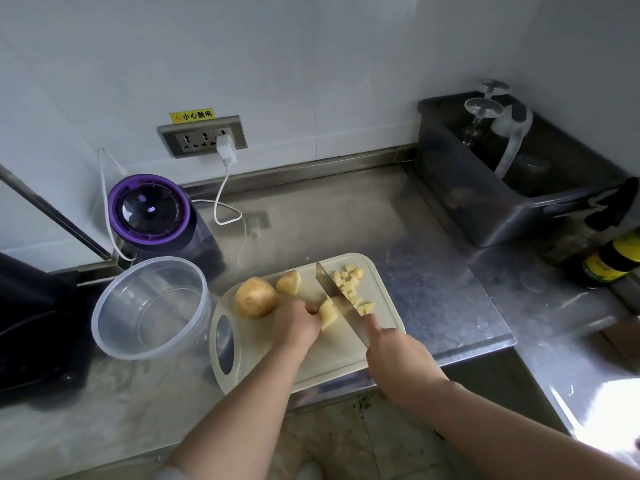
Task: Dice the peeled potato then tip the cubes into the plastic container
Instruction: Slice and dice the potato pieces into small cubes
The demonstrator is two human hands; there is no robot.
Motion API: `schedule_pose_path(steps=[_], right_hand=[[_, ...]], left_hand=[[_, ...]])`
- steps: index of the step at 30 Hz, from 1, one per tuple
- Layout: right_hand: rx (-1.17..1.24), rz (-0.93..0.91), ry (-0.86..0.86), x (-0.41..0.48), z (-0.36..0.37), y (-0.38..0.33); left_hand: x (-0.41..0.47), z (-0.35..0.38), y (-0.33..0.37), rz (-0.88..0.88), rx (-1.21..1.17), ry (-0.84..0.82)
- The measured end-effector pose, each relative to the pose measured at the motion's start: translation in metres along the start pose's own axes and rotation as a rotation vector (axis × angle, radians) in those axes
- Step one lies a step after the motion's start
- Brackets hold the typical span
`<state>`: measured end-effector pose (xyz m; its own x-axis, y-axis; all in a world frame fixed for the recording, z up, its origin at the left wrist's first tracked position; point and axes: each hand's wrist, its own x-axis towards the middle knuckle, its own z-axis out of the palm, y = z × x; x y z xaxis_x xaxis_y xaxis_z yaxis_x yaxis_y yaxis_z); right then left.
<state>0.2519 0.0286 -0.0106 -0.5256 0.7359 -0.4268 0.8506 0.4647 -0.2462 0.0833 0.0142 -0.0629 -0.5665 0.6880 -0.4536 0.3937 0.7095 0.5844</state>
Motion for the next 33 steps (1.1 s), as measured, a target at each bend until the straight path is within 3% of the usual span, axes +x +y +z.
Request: schedule_pose_path(steps=[24, 33], right_hand=[[-0.040, -0.006, -0.124, 0.004, 0.019, -0.016], [-0.014, 0.007, -0.063, -0.008, 0.015, -0.009]], left_hand=[[0.004, -0.001, 0.001, 0.022, 0.029, 0.012], [0.000, -0.003, 0.003, 0.034, 0.024, 0.021]])
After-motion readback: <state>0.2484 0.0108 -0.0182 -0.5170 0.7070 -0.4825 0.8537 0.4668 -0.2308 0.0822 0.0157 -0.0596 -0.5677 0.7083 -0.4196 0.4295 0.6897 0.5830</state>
